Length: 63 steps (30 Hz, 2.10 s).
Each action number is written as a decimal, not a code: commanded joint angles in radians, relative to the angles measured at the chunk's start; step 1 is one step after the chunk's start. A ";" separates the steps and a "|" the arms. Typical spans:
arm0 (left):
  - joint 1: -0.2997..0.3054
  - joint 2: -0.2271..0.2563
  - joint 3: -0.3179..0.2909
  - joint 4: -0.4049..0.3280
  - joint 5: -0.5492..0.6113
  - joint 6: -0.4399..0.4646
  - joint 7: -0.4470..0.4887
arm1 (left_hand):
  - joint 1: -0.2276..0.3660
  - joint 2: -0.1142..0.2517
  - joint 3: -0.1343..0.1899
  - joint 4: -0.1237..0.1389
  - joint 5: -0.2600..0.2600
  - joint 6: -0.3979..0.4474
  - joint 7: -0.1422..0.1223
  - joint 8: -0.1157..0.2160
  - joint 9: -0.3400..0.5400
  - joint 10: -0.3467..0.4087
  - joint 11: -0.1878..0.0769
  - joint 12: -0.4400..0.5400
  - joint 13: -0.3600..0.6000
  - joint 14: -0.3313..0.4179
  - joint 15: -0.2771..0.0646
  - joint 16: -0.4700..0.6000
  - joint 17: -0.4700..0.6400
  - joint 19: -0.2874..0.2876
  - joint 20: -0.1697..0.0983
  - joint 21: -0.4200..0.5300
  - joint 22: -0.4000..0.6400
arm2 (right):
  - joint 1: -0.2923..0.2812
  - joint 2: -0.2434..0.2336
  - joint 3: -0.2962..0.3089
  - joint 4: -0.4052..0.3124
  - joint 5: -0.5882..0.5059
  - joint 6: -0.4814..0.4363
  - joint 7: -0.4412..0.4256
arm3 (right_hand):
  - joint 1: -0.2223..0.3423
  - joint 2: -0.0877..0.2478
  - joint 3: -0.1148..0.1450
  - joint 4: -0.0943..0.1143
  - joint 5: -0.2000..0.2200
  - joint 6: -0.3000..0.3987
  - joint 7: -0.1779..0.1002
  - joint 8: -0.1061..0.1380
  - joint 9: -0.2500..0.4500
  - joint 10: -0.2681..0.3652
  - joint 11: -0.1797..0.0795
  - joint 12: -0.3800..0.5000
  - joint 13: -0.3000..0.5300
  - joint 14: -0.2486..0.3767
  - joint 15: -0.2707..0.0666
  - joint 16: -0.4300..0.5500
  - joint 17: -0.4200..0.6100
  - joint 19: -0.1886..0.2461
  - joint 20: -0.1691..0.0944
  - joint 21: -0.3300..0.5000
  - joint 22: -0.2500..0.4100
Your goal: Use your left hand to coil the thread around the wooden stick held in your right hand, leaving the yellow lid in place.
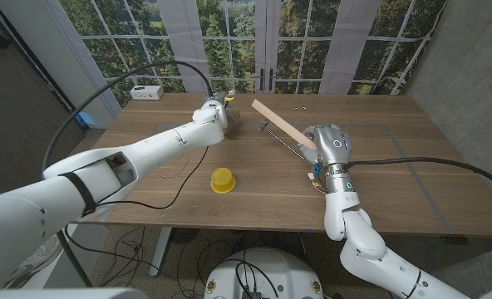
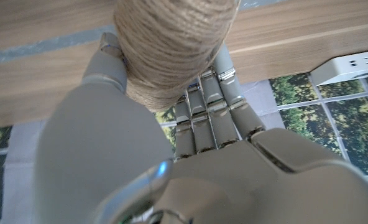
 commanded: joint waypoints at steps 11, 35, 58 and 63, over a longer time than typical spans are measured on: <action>0.161 0.144 -0.359 -0.295 -0.268 -0.214 -0.040 | 0.228 0.246 0.016 0.039 0.024 0.201 -0.085 0.072 0.174 0.152 -0.181 0.017 0.235 0.174 -0.288 -0.017 0.339 -0.070 -0.051 0.033 -0.016 | -0.038 -0.012 0.012 -0.014 0.024 0.052 -0.012 | 0.187 0.189 -0.002 0.007 0.006 0.031 -0.024 0.004 0.007 0.011 -0.006 -0.001 0.006 0.008 -0.043 -0.009 0.008 -0.010 -0.102 0.017 0.001; 0.187 0.038 -0.524 -0.213 -0.615 -0.481 -0.058 | 0.219 0.250 0.021 0.046 0.032 0.178 -0.091 0.085 0.217 0.134 -0.182 0.026 0.301 0.131 -0.284 -0.066 0.356 -0.150 -0.005 0.053 -0.036 | -0.033 0.009 0.015 -0.008 0.064 0.145 -0.041 | 0.189 0.189 -0.006 0.010 0.009 0.032 -0.024 0.001 0.010 0.014 -0.010 -0.004 0.010 0.014 -0.042 -0.021 0.017 -0.016 -0.104 0.033 -0.001; 0.077 -0.025 -0.469 -0.069 -0.816 -0.604 -0.321 | 0.192 0.258 0.041 0.062 0.034 0.153 -0.095 0.087 0.237 0.114 -0.200 0.041 0.362 0.096 -0.279 -0.200 0.258 -0.253 0.042 0.049 -0.059 | 0.112 0.063 -0.029 0.074 0.052 0.290 -0.071 | 0.193 0.187 -0.011 0.010 0.011 0.037 -0.023 -0.003 0.010 0.016 -0.007 -0.008 0.012 0.019 -0.042 -0.031 0.025 -0.021 -0.106 0.049 -0.003; 0.018 -0.010 -0.435 -0.044 -0.853 -0.564 -0.456 | 0.184 0.260 0.050 0.067 0.038 0.146 -0.095 0.090 0.245 0.109 -0.202 0.044 0.380 0.064 -0.276 -0.242 0.236 -0.294 0.064 0.042 -0.062 | 0.127 0.070 -0.035 0.085 0.043 0.303 -0.066 | 0.193 0.187 -0.012 0.011 0.012 0.036 -0.022 -0.003 0.012 0.014 -0.007 -0.008 0.015 0.021 -0.043 -0.033 0.027 -0.021 -0.106 0.053 -0.003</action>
